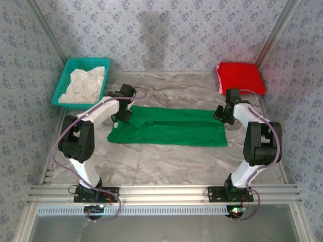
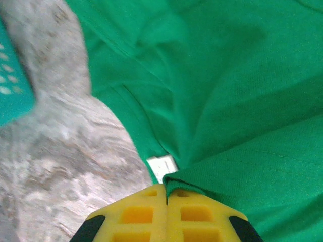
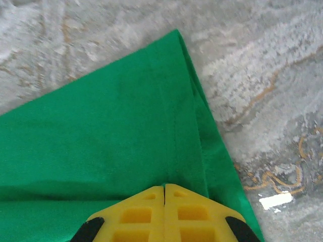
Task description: Fold and stack the t-shirts
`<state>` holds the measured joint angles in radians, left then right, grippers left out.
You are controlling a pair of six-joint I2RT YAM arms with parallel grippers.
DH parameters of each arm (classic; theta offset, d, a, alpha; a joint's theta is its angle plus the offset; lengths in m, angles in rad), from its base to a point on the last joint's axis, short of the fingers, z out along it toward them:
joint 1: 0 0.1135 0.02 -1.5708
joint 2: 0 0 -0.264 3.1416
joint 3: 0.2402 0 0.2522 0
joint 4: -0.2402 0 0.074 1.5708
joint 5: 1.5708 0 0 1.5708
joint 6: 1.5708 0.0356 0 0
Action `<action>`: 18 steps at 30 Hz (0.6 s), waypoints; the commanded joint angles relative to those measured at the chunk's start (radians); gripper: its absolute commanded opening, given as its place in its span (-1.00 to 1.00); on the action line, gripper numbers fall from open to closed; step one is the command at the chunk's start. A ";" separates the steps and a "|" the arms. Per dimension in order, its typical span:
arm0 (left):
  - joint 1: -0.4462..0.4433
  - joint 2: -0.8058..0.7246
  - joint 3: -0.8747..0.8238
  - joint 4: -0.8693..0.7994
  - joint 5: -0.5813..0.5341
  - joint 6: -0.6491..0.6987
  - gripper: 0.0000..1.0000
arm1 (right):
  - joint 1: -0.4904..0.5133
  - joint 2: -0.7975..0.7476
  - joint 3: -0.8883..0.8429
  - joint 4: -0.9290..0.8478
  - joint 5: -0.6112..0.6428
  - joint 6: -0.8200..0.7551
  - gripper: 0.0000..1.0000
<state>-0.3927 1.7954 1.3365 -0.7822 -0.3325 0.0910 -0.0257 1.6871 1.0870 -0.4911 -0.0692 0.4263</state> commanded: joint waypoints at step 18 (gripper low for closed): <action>0.046 0.243 0.599 -0.009 -0.035 0.128 -1.00 | -0.016 0.329 0.581 0.036 0.111 -0.067 -1.00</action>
<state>-0.3531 1.9999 1.8729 -0.7567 -0.3359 0.1738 -0.0406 1.9778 1.6238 -0.4454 0.0093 0.3912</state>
